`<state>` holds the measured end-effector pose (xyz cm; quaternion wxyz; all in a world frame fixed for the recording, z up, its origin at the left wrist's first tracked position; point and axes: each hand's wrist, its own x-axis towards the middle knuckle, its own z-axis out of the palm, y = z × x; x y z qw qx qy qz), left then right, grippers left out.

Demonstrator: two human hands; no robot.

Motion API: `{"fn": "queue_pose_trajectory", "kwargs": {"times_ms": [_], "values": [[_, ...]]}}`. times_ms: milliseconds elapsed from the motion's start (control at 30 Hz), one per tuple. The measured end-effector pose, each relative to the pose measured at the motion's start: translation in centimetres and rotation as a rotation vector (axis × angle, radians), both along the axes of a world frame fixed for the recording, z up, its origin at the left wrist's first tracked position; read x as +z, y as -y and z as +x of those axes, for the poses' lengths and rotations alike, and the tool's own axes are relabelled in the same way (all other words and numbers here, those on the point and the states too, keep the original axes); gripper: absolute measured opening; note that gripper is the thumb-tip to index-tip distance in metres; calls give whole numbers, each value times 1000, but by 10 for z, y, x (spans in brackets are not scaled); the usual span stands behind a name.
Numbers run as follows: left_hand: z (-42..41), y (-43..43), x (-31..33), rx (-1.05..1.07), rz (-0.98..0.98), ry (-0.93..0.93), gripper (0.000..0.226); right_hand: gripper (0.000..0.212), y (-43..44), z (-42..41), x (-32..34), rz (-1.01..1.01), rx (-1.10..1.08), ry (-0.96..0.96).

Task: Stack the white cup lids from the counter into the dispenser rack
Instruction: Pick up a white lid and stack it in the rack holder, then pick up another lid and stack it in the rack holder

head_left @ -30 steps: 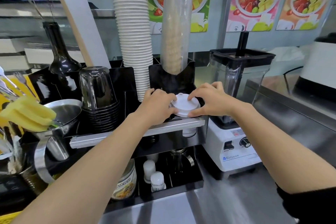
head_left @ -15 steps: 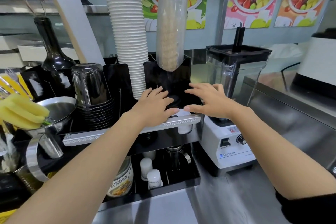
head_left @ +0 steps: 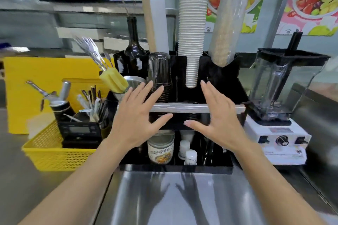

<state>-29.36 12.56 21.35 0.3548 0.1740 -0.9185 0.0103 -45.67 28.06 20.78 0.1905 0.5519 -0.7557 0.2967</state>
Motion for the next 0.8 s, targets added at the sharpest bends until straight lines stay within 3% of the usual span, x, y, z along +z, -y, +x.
{"fn": "queue_pose_trajectory", "kwargs": {"times_ms": [200, 433, 800], "values": [[116, 28, -41, 137, 119, 21, 75, 94, 42, 104, -35, 92, 110, -28], [239, 69, -93, 264, 269, 82, 76, 95, 102, 222, -78, 226, 237, 82], [329, 99, -205, 254, 544, 329, 99, 98, 146, 328, -186, 641, 292, 318]]}}
